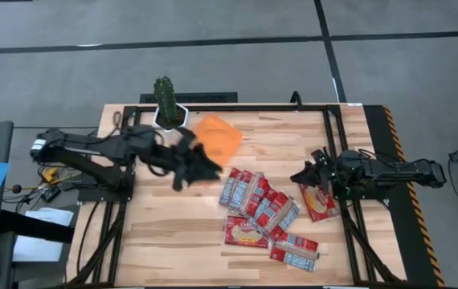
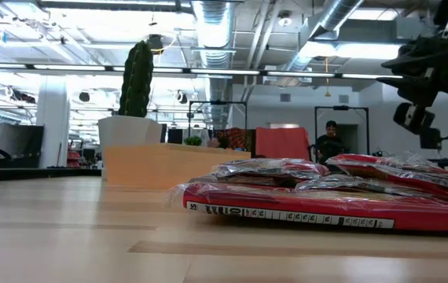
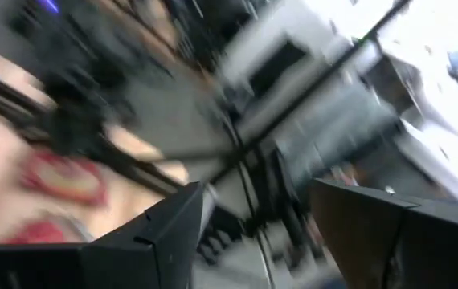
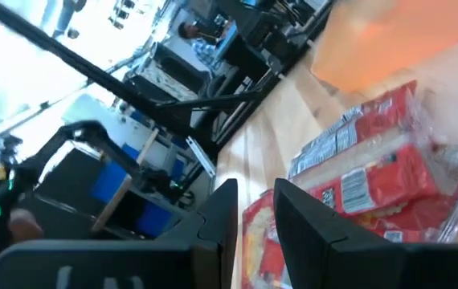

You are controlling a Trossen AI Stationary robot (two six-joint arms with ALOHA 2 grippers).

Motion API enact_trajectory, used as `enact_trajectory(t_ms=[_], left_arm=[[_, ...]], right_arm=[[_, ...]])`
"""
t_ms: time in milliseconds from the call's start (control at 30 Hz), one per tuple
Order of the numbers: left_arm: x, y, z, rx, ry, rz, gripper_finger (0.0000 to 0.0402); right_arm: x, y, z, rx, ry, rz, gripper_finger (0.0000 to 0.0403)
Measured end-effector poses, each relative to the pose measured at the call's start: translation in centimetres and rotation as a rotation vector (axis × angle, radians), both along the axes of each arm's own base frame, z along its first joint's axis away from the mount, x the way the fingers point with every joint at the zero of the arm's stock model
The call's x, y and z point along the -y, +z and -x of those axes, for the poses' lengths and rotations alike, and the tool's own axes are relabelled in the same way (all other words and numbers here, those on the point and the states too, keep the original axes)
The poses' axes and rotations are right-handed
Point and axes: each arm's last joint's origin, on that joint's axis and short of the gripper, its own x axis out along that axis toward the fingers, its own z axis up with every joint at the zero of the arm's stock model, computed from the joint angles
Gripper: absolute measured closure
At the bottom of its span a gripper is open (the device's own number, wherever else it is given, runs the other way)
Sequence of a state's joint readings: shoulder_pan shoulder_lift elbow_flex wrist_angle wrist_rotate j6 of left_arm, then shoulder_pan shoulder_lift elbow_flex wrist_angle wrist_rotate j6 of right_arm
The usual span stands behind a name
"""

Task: Sort popcorn bags into baskets
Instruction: Put the popcorn bag into the orange bin

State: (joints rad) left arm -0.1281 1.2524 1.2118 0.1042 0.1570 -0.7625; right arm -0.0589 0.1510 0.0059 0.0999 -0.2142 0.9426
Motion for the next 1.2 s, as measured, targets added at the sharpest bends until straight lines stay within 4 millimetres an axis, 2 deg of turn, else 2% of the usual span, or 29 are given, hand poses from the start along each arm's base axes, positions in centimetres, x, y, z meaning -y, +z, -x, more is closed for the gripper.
enact_trajectory(t_ms=[233,367,433,533,633,733,833,967,1067,1200], left_arm=[[2.4,-1.0,-4.3,-0.161,-0.212,0.006,0.0186],[3.2,-1.6,-4.9,-0.205,-0.272,0.042,0.0187],[3.6,-2.2,-4.6,-0.25,-0.268,0.031,0.0187],[4.5,-3.5,-4.1,-0.346,-0.246,-0.024,0.0187],[5.3,-4.0,-3.7,-0.384,-0.19,-0.085,0.0187],[6.0,-4.9,-3.6,-0.446,-0.11,-0.149,0.0187],[6.4,-5.9,-3.4,-0.512,0.013,-0.208,0.0187],[6.7,-7.1,-3.4,-0.59,0.197,-0.245,0.0187],[6.8,-9.1,-3.8,-0.642,0.297,-0.191,0.0187],[7.5,-12.4,-4.4,-0.661,0.379,-0.104,0.0187]], right_arm=[[0.0,0.0,0.0,-0.008,-0.006,-0.072,0.0294],[0.2,1.1,0.0,0.041,-0.038,-0.109,0.0294],[0.3,3.5,0.3,0.15,-0.038,-0.082,0.0294],[0.2,8.3,1.4,0.289,-0.037,0.065,0.0294],[0.0,11.4,2.3,0.19,-0.031,0.195,0.0297],[0.0,13.3,3.2,-0.047,-0.014,0.28,0.0303],[0.0,13.2,3.5,-0.34,0.011,0.299,0.0309],[0.2,11.7,3.4,-0.606,-0.017,0.294,0.0312],[0.5,10.1,2.8,-0.717,-0.07,0.283,0.031],[0.7,8.3,2.1,-0.778,-0.129,0.302,0.0309]])
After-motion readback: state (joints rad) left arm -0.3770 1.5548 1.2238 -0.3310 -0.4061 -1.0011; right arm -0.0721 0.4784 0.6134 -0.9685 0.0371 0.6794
